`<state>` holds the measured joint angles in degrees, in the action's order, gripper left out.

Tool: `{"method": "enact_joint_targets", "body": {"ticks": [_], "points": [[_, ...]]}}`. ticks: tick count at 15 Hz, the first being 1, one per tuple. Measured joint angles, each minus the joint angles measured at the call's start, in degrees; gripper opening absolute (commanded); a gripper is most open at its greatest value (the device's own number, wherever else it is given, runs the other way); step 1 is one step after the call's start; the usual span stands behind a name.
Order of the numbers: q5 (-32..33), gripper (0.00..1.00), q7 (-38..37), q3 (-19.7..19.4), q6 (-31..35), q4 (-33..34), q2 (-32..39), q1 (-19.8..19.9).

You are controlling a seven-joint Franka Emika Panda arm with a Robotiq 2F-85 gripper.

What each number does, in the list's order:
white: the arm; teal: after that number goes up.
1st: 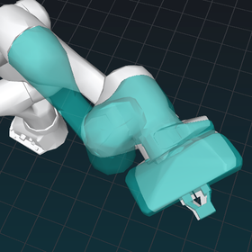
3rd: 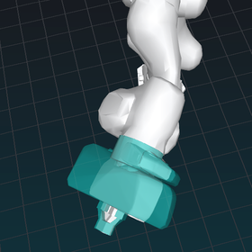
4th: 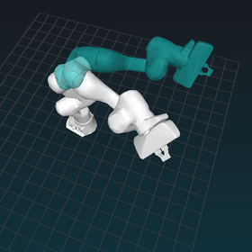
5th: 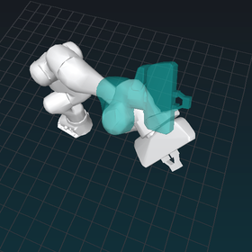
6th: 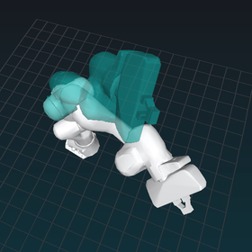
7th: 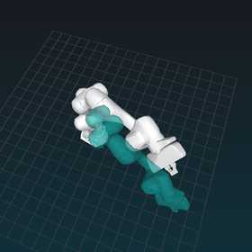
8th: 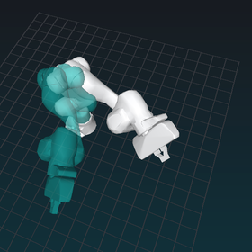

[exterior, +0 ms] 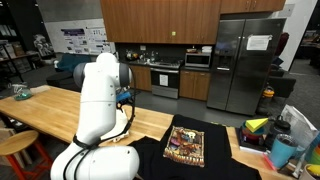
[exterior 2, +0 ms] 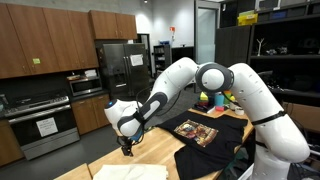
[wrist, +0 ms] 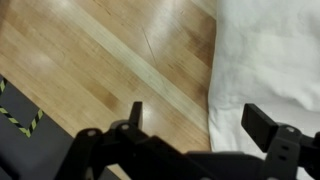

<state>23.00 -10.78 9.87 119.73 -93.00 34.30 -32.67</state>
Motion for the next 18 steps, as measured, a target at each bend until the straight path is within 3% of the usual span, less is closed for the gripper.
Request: {"method": "enact_joint_targets", "body": {"ticks": [6, 18], "points": [[-3.89, 1.0, 8.67, 2.61, 1.37, -0.36, 0.11, 2.36], [-12.07, 1.0, 21.1, 5.2, -3.17, 2.47, 5.39, 7.19]]}}
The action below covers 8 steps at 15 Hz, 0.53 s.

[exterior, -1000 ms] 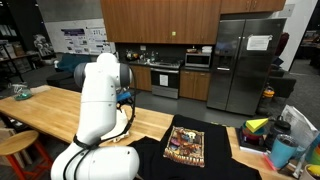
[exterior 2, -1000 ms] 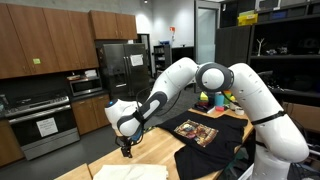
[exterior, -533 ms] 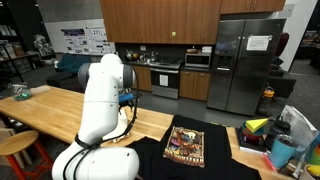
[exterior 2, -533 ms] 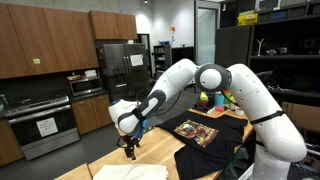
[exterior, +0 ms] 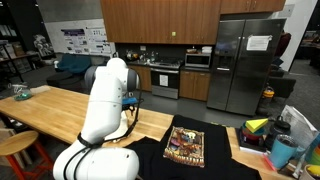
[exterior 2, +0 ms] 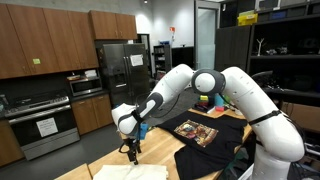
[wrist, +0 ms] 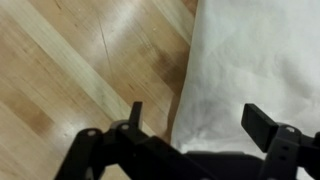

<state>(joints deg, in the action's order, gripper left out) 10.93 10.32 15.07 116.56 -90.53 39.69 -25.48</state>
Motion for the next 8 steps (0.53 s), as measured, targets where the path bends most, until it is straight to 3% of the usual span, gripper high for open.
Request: {"method": "enact_joint_targets", "body": {"ticks": [8], "points": [[-3.39, 1.0, 6.7, 2.07, -1.07, 1.53, 3.7, 1.29]]}}
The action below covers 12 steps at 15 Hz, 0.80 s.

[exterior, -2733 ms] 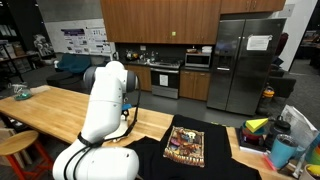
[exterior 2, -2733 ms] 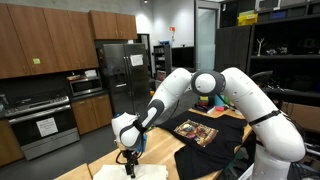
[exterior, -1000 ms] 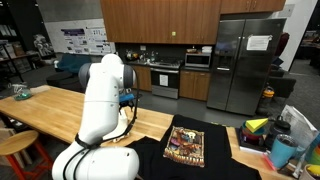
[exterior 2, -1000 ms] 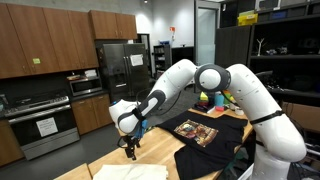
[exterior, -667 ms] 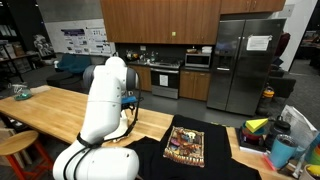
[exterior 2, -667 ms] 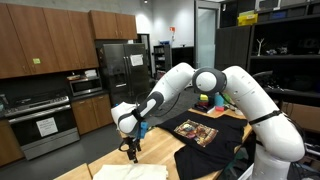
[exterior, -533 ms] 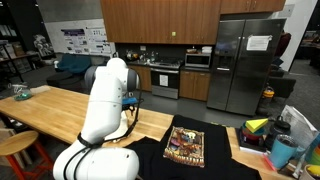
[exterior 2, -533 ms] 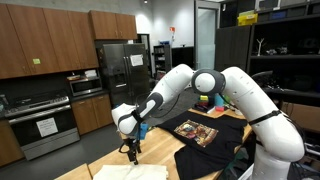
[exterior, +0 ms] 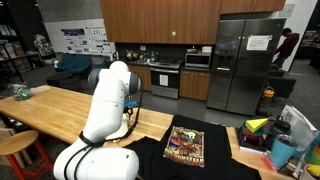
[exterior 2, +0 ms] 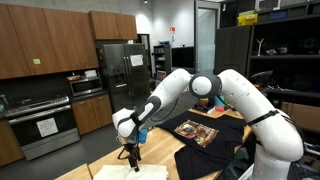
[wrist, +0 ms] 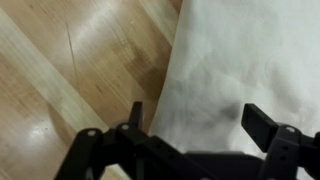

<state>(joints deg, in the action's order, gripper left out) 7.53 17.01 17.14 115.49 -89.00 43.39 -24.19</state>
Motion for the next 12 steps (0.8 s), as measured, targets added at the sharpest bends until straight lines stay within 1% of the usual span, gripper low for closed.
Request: {"method": "enact_joint_targets", "body": {"ticks": [3, 4, 5, 6, 8, 9, 12], "points": [[-1.06, 1.0, 1.93, 0.65, -0.59, 0.44, 1.1, 0.57], [-1.18, 0.75, 2.34, 0.75, -1.03, 0.74, 1.44, 0.6], [-1.22, 0.74, 2.72, 0.81, -1.44, 0.98, 1.74, 0.61], [-1.23, 0.69, 2.99, 0.91, -1.89, 1.27, 2.06, 0.6], [-1.23, 0.54, 3.43, 1.17, -2.62, 1.68, 2.5, 0.6], [-1.23, 0.44, 3.63, 1.28, -3.03, 1.98, 2.69, 0.6], [-1.23, 0.22, 4.08, 1.39, -3.94, 2.77, 3.04, 0.61]]}}
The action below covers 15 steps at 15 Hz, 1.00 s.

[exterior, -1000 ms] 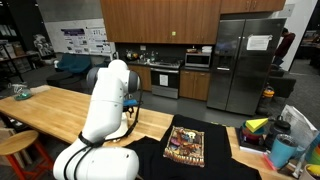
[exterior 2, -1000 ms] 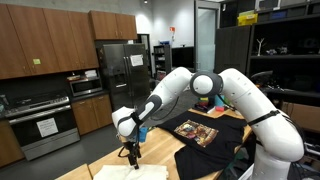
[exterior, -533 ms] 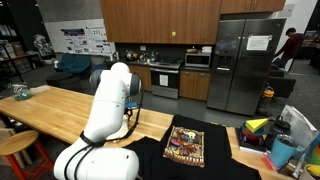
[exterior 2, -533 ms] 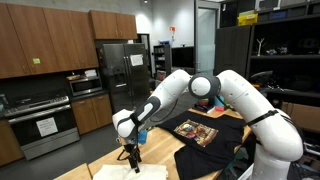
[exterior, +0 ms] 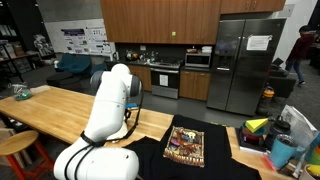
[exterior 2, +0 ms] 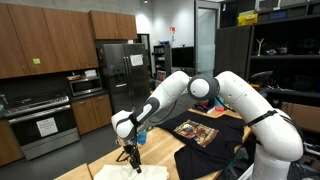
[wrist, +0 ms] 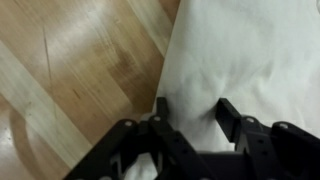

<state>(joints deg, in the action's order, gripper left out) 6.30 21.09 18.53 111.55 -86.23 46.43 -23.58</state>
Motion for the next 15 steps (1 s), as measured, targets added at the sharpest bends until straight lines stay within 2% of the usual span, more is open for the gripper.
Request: {"method": "enact_joint_targets", "body": {"ticks": [3, 4, 7, 13, 14, 15], "points": [[0.0, 0.03, 0.17, 0.0, -0.59, 0.31, 0.02, 0.01], [0.0, 0.0, 0.13, 0.0, -0.61, 0.37, 0.02, 0.09], [-0.06, 0.02, -1.44, -0.25, -0.45, 0.22, -0.52, 1.3], [-3.86, 0.02, -4.72, -1.55, 1.03, -3.26, -4.81, 7.21], [-4.3, 0.32, -5.33, -1.88, 1.53, -4.11, -5.69, 7.89], [-4.45, 0.32, -6.22, -2.25, 2.11, -5.06, -6.67, 8.46]]}}
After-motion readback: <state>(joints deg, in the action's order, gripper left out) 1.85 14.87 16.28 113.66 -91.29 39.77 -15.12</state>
